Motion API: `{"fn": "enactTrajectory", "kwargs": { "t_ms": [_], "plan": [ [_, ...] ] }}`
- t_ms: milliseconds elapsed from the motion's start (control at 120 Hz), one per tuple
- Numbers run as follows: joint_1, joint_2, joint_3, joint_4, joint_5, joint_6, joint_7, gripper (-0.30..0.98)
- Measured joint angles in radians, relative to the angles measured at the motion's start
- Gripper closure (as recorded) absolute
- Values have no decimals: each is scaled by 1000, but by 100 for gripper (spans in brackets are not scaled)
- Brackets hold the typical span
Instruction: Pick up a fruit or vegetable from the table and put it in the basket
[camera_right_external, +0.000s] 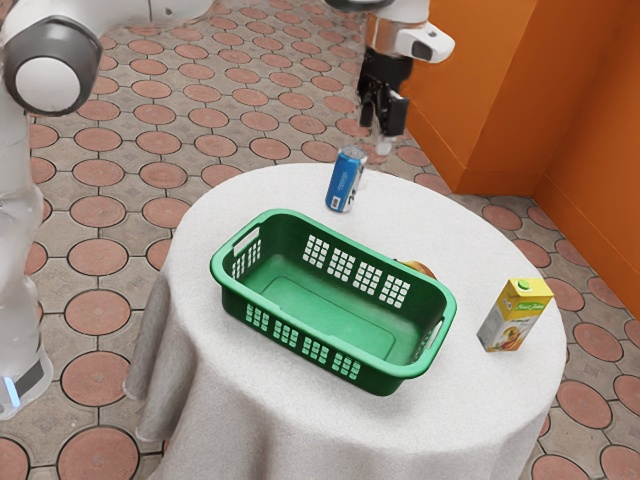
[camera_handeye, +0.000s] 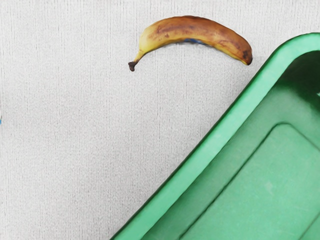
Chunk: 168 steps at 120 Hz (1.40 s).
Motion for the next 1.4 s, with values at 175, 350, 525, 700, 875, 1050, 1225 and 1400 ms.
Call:
{"fn": "enactTrajectory", "kwargs": {
  "t_ms": [175, 350, 525, 700, 875, 1050, 1225, 1400],
  "plan": [
    [127, 33, 188, 175, -80, -116, 62, 2],
    [449, 31, 198, 183, -98, -165, 109, 2],
    [287, -16, 196, 402, -48, -209, 170, 2],
    [168, 123, 201, 358, -18, -185, 325, 2],
    [169, 125, 202, 52, -8, -45, 502, 2],
    [155, 99, 200, -47, 13, 111, 648, 2],
    [116, 71, 198, -22, 39, 167, 758, 2],
    [56, 90, 157, 38, 57, 158, 850, 2]
  ]
}}
